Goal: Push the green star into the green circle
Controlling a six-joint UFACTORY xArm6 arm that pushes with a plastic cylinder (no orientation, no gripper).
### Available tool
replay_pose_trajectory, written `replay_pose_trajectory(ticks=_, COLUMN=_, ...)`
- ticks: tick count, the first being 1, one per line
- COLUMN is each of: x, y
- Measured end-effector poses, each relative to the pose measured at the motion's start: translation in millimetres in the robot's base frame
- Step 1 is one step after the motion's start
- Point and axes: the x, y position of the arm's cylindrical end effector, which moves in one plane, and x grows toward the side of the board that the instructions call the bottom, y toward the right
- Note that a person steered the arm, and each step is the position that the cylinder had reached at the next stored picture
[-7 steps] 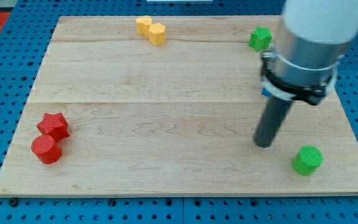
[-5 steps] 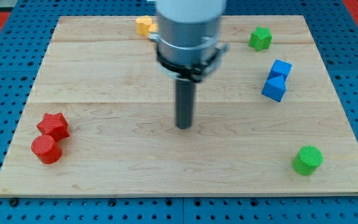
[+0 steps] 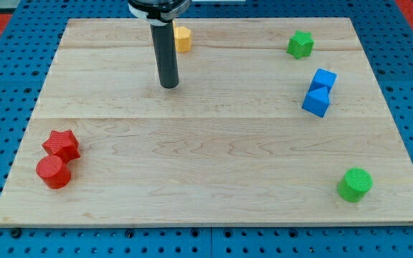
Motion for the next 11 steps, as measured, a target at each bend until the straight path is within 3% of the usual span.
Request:
replay_pose_trajectory(ticks=2, x=-15, y=2)
replay_pose_trajectory(ticks=4, x=-78, y=48)
replay_pose_trajectory(ticks=6, x=-91, y=60)
replay_pose_trajectory(ticks=8, x=-143, y=156)
replay_pose_trajectory(ticks=9, x=-137, y=227)
replay_pose_trajectory(ticks=10, x=-91, y=286)
replay_pose_trajectory(ticks=11, x=-53, y=251)
